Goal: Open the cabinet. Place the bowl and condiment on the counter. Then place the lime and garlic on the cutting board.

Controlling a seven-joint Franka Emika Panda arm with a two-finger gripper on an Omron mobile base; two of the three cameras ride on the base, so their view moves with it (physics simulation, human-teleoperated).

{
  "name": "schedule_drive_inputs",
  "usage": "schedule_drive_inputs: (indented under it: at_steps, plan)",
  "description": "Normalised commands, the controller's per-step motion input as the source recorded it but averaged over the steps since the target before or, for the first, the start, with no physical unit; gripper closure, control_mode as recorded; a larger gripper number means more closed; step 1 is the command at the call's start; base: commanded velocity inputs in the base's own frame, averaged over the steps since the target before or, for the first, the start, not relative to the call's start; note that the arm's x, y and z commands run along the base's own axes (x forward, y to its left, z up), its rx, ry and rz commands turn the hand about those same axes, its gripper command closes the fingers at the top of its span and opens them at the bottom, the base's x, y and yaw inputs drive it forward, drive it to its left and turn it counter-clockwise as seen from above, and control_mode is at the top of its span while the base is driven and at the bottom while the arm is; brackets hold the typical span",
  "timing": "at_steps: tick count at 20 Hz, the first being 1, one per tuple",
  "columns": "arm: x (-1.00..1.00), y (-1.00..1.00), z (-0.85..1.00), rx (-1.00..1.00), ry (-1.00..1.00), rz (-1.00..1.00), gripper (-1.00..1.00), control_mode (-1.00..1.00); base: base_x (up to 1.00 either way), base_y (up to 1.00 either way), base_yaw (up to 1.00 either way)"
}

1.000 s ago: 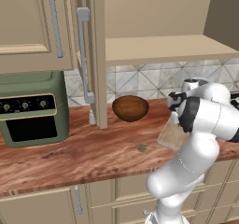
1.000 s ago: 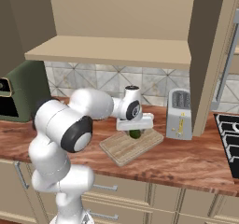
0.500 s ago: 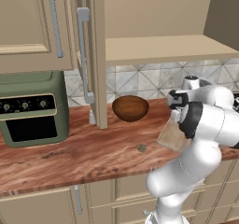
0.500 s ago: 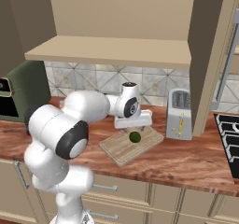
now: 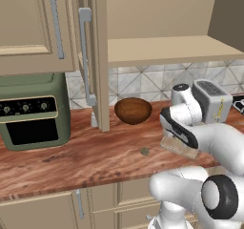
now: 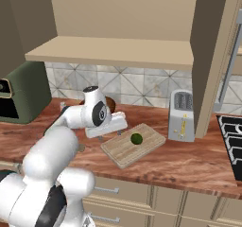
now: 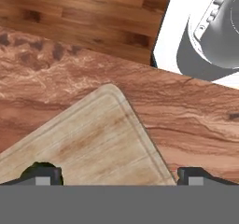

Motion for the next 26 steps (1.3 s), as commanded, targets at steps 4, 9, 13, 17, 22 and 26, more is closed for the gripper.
schedule_drive_inputs:
  at_steps: [4,9,13,17,22,26]
  plan:
    - [-0.74,1.0,0.27,-0.13,-0.1,0.05,-1.0,-1.0,0.0,0.0,0.0]
    - [-0.31,0.92,0.12,-0.04,-0.04,0.02,-1.0,-1.0,0.0,0.0,0.0]
    - [-0.03,0.52,0.17,0.02,0.0,0.0,-1.0,-1.0,0.0,0.0,0.0]
    - [0.0,0.15,0.4,0.12,0.05,0.0,-1.0,-1.0,0.0,0.0,0.0]
    - [0.13,0.1,0.24,0.14,0.07,0.0,-1.0,-1.0,0.0,0.0,0.0]
    - [0.18,0.28,-0.01,0.1,0.09,0.0,-1.0,-1.0,0.0,0.0,0.0]
